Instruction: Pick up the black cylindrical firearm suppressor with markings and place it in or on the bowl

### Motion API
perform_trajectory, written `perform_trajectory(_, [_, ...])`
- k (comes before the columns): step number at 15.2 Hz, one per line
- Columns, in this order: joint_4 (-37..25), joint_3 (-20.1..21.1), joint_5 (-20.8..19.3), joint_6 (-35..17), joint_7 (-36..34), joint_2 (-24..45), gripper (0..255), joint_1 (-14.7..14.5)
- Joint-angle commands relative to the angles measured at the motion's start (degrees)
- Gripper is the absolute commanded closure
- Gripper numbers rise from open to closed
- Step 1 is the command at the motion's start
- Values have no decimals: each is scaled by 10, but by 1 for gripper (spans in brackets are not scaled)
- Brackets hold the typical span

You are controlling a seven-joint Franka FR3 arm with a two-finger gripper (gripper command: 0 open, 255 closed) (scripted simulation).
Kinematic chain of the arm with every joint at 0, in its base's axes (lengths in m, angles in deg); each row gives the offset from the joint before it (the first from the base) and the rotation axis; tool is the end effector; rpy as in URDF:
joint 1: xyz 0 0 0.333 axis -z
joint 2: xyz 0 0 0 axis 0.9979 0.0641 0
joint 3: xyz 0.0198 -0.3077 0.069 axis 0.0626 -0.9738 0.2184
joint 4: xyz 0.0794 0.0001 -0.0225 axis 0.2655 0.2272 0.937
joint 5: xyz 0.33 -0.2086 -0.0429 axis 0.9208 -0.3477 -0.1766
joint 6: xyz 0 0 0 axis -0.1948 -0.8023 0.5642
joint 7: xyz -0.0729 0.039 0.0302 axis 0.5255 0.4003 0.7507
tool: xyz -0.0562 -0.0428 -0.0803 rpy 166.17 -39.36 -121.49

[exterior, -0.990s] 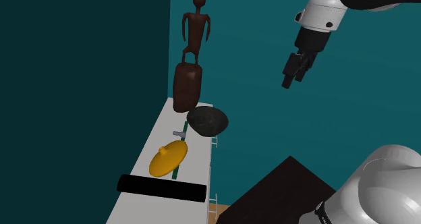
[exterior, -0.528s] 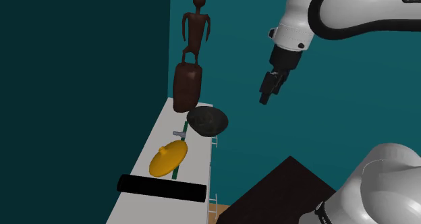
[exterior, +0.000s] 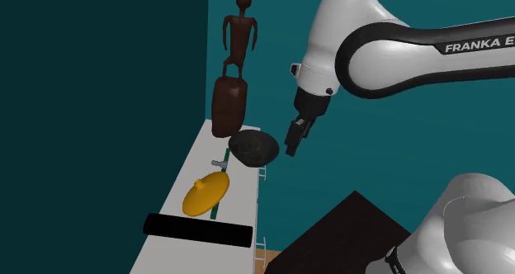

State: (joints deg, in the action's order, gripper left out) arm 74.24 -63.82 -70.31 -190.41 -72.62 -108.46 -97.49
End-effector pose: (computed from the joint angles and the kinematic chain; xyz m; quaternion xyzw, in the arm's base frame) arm 0.3565 0.1437 0.4679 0.9829 0.1823 0.0046 0.0237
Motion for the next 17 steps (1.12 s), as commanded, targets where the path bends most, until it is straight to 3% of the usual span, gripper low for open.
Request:
perform_trajectory(1, [3,14,4,-30,0,24,0,-12])
perform_trajectory(10, [1,87,-3,-168,-20,155,0,-55])
perform_trajectory(17, [-27,142,-59,-260,-63,278,0,-79])
